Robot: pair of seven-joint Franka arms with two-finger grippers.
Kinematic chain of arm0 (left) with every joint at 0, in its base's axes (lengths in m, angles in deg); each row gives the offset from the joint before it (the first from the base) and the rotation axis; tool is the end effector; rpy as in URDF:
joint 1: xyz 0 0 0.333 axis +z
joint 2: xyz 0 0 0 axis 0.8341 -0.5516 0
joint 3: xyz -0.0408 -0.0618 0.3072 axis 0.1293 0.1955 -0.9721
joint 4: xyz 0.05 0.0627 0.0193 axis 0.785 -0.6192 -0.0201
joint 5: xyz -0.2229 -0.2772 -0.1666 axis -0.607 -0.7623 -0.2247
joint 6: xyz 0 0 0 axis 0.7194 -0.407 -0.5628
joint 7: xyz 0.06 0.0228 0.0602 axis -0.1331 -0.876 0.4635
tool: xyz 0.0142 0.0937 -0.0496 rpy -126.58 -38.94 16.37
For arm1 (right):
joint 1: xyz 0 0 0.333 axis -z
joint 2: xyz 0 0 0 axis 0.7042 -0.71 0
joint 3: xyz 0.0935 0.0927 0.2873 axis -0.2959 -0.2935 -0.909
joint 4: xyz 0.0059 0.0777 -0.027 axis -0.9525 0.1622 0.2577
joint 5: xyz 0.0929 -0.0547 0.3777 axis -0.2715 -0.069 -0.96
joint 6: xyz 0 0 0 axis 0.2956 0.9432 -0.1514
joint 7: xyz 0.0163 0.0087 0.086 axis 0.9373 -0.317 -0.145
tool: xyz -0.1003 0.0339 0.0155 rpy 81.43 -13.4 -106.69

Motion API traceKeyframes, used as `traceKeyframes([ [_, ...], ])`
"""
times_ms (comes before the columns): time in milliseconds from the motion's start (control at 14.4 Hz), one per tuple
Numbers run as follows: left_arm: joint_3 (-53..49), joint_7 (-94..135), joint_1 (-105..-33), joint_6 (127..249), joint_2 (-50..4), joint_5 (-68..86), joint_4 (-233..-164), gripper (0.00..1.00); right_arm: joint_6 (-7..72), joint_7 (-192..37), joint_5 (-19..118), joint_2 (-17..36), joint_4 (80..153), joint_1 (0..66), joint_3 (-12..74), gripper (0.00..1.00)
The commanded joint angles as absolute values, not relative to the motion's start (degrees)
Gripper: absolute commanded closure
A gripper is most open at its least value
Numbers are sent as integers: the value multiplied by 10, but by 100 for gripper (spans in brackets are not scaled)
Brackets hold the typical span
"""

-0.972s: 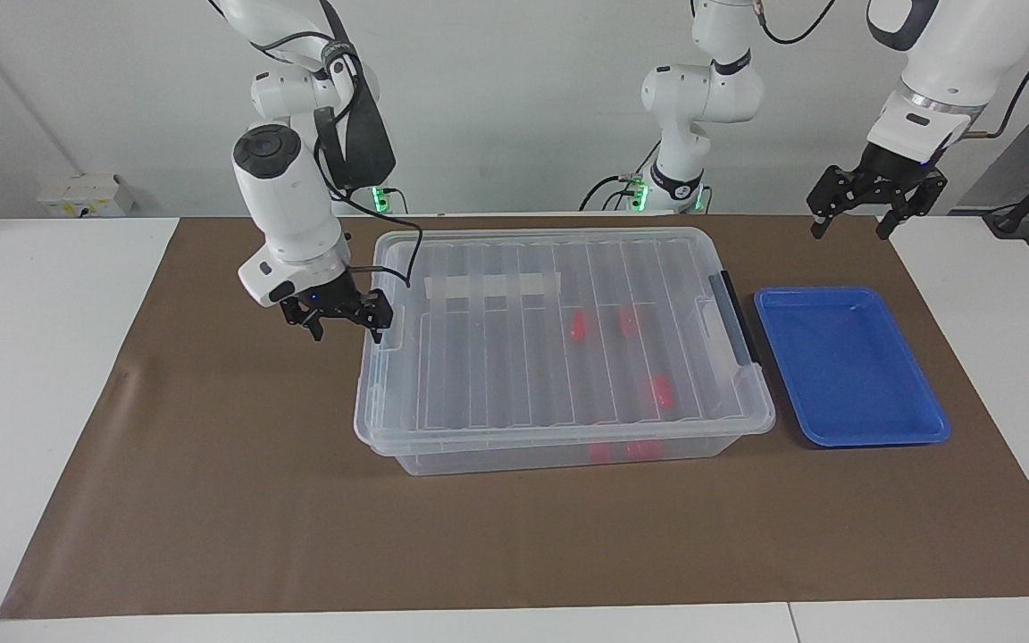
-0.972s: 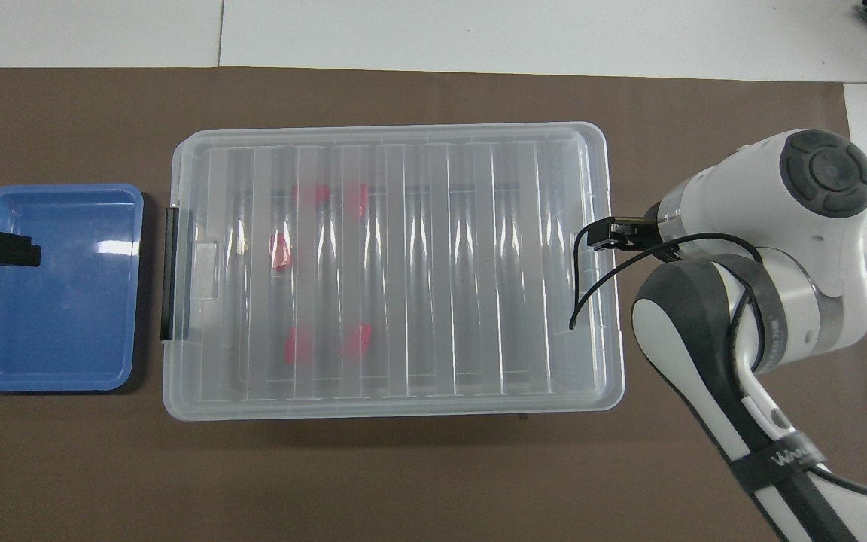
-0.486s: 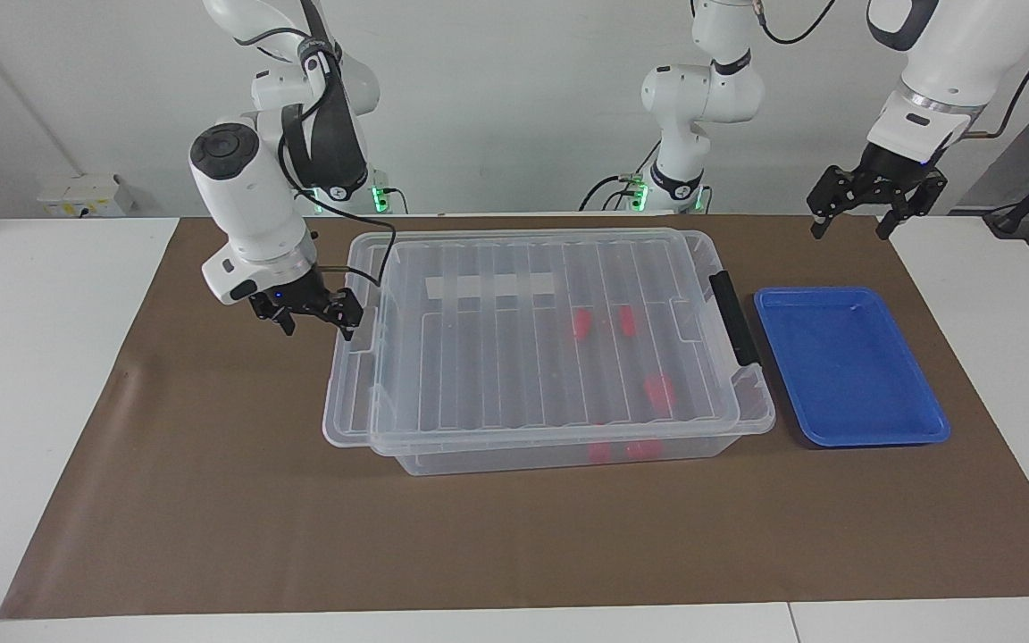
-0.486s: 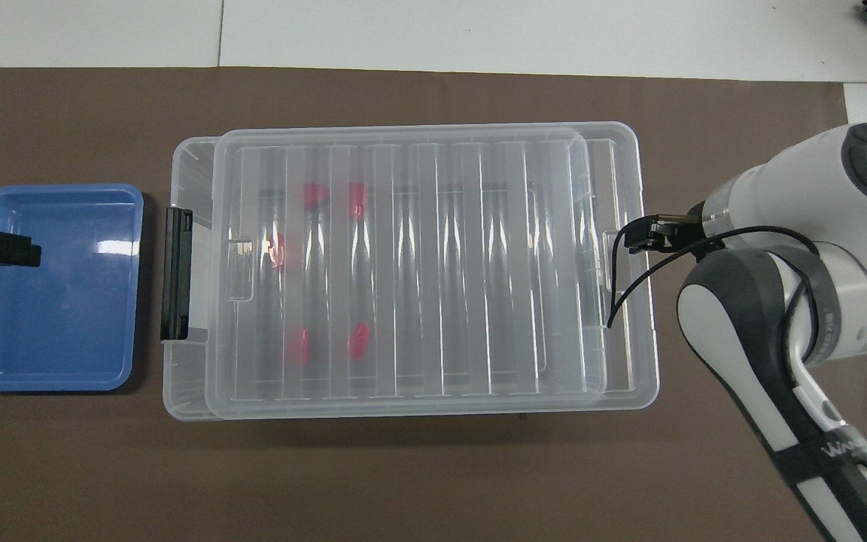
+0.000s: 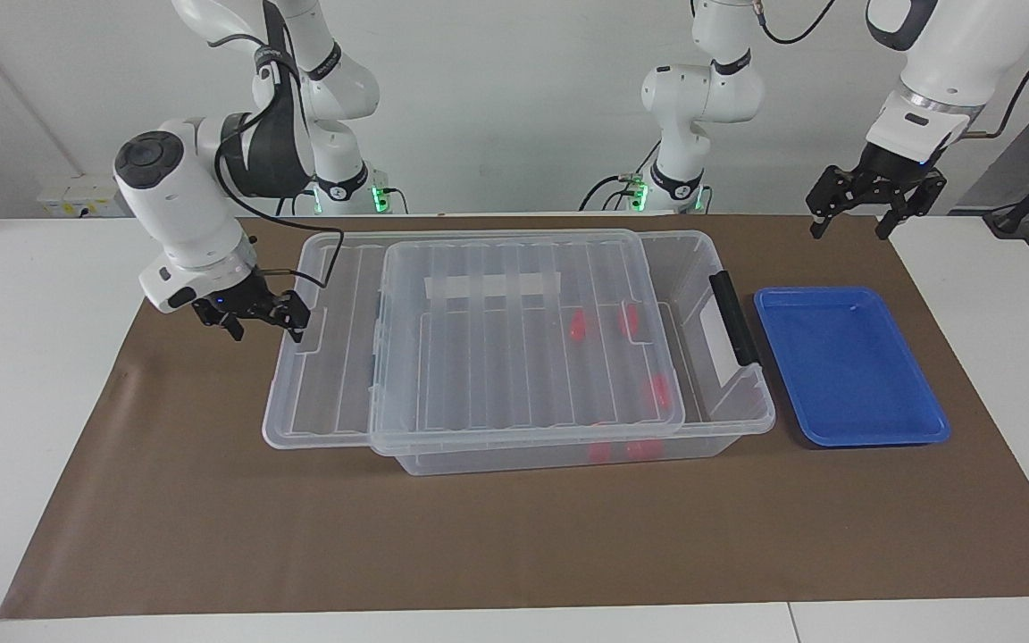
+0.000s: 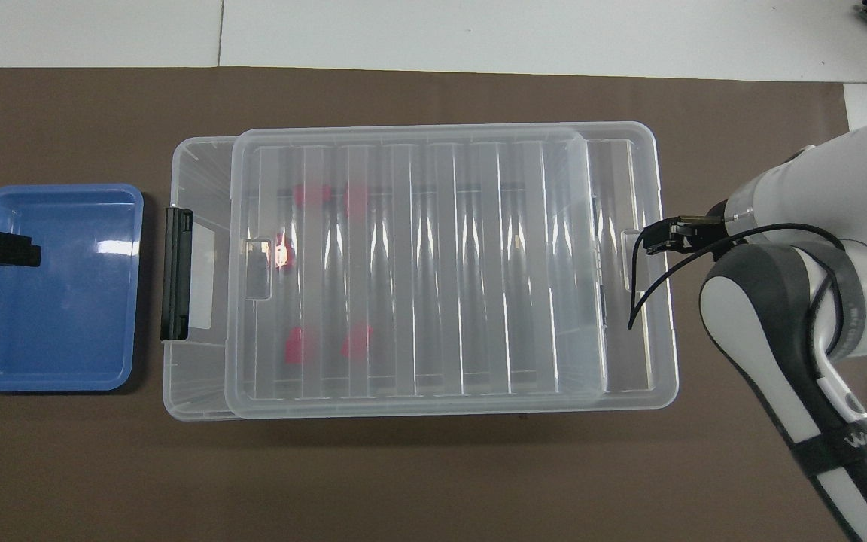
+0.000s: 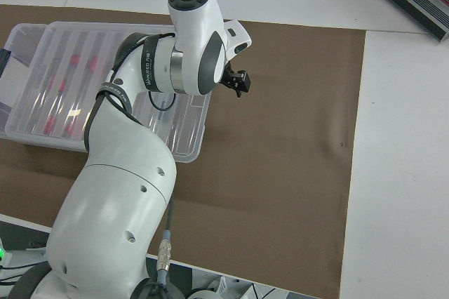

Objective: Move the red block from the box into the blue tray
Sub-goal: 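Slide the clear lid away from the left arm with the right gripper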

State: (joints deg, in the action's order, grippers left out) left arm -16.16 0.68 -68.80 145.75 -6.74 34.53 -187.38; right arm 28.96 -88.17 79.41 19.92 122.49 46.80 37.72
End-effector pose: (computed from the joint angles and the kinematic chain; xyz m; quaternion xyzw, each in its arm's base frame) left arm 0.5272 -0.0028 0.6312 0.9979 -0.0506 0.0408 0.0066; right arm 0.5798 -0.0149 0.4536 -0.9991 0.0424 0.0028 0.0078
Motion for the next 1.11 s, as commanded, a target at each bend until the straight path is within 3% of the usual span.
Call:
traceKeyframes([
  [0,-164,12,-697,1446,-58,356,-1877,0,298,-846,788,216,1246,502,372,1],
  [208,-160,21,-701,1449,-58,356,-1876,0,298,-831,788,216,1247,528,372,1],
  [486,-124,284,-724,1500,-55,355,-1898,0,298,-831,789,216,1246,553,373,0],
  [694,-115,351,-760,1523,-57,355,-1906,0,297,-824,789,216,1246,569,374,0],
  [1041,-114,399,-803,1632,-70,356,-1990,0,297,-807,790,216,1245,579,375,0],
])
